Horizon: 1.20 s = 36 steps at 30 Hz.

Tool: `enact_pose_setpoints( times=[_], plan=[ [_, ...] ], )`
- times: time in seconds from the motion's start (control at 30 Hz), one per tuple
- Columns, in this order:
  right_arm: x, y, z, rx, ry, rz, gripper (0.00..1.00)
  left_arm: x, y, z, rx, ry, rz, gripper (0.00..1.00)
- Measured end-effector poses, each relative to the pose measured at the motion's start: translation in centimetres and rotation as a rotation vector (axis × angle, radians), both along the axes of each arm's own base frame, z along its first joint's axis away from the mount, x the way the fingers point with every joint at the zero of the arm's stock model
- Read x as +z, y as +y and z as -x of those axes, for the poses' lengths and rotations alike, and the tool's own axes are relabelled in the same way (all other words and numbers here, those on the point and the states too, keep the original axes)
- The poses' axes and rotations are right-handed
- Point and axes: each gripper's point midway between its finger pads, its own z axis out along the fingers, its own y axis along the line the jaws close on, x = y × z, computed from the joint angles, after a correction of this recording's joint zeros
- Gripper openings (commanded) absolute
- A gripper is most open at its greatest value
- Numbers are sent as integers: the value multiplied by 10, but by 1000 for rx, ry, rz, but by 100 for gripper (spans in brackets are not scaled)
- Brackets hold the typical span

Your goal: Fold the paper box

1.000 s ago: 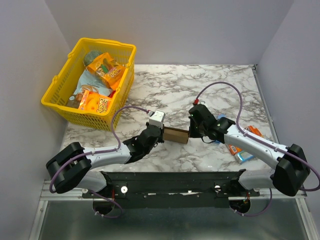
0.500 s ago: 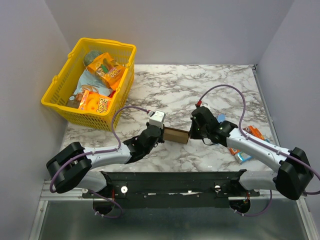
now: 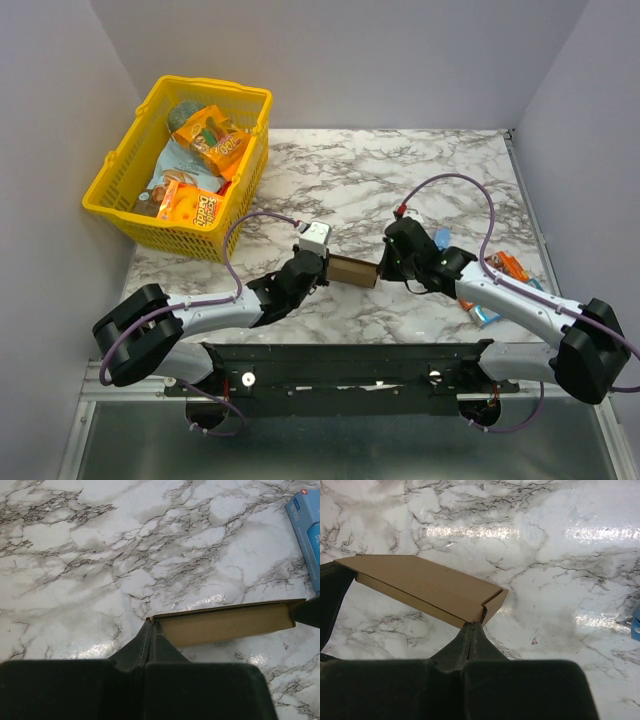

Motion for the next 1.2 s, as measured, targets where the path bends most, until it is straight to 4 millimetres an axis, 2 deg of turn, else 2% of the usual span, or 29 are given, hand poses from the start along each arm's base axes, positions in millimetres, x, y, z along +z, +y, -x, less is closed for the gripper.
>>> enact_pose_setpoints(
  times=[0.7, 0.77, 0.8, 0.9, 1.03, 1.2],
  plan=[
    [-6, -4, -1, -25, -6, 14, 1, 0, -1, 0, 1, -2, -3, 0],
    [-5, -5, 0, -22, -7, 15, 16, 0, -2, 1, -4, -2, -3, 0],
    [-5, -6, 1, -20, -5, 20, 33, 0, -3, 2, -8, -3, -4, 0],
    [-8, -11, 8, -8, 21, 48, 57, 0, -4, 4, -17, -8, -12, 0],
    [-8, -18, 18, -2, 59, 68, 75, 0, -4, 3, -22, -13, -21, 0],
    [12, -17, 23, -17, 54, 9, 84, 0, -4, 3, -25, -16, -26, 0]
  ],
)
